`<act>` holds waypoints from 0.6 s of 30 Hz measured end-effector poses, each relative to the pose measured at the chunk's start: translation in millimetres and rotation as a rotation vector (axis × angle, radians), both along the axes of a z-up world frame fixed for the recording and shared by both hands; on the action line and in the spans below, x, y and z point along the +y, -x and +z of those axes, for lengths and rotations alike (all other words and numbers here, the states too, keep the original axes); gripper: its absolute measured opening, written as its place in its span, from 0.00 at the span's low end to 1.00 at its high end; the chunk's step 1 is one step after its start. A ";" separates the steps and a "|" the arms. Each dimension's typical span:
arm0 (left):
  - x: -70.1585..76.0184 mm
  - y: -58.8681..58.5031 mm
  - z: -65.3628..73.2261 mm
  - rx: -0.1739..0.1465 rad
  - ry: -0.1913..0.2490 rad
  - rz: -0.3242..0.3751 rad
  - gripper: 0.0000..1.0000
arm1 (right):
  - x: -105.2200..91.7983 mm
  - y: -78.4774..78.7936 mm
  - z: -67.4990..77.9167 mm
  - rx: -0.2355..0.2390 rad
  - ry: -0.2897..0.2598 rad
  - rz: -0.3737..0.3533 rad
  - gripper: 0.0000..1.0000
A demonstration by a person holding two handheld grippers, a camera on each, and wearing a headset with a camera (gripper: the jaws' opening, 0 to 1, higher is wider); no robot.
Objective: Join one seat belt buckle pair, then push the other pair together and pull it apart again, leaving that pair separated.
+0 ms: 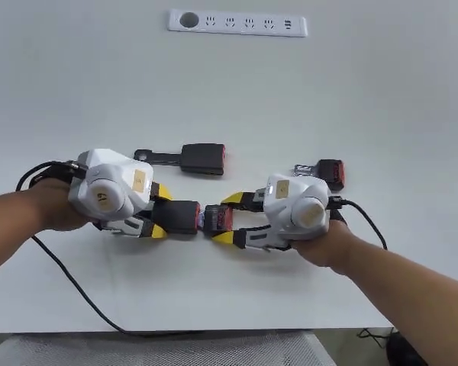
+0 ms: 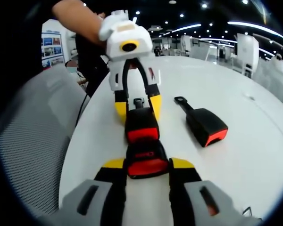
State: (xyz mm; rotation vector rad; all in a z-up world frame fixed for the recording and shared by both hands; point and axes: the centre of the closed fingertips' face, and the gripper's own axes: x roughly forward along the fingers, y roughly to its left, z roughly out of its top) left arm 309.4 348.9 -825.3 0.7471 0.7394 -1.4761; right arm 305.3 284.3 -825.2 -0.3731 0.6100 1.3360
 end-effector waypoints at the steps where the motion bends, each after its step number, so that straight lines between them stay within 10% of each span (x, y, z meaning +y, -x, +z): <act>1: -0.3 0.2 0.3 0.000 0.003 -0.001 0.33 | 0.0 0.4 -0.1 -0.007 0.005 0.004 0.34; 18: -0.9 -0.1 0.9 0.009 0.040 0.004 0.32 | -0.2 -0.5 0.4 -0.022 0.000 -0.003 0.33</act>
